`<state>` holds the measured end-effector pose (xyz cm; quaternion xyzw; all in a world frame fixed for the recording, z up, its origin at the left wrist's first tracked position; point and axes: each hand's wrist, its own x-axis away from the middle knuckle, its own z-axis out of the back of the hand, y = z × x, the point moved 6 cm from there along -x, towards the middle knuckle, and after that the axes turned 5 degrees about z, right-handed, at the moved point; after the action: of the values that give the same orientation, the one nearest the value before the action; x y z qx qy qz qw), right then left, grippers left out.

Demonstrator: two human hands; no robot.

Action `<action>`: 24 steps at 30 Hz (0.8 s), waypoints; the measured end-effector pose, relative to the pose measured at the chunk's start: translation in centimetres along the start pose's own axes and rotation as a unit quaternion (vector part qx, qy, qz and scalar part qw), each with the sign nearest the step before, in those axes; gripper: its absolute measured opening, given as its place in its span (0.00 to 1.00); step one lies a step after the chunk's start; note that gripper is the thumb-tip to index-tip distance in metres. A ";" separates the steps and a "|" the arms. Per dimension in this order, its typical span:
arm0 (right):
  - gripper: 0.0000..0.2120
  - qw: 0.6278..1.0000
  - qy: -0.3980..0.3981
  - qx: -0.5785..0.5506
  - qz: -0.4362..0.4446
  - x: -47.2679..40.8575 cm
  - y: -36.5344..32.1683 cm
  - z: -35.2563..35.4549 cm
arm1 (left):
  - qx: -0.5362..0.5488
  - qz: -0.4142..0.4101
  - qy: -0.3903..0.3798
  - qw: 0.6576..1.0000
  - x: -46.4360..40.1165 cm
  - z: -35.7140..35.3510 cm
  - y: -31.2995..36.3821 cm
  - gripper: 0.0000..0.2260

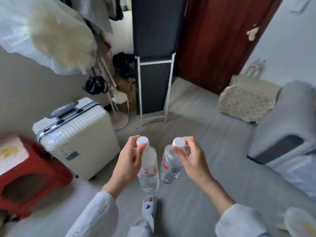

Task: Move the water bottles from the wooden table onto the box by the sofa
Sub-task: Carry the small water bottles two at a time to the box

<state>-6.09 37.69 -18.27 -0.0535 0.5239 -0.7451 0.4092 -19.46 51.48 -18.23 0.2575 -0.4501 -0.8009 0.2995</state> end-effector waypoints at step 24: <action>0.06 0.950 0.236 0.073 -0.190 -30.8 28.5 26.9 | 0.075 -0.065 -0.240 0.966 -43.1 -38.4 11.3 0.14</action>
<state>43.64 35.06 -19.03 0.0552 0.5296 -0.8368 0.1279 39.16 55.73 -19.94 0.1085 -0.5496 -0.8211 0.1099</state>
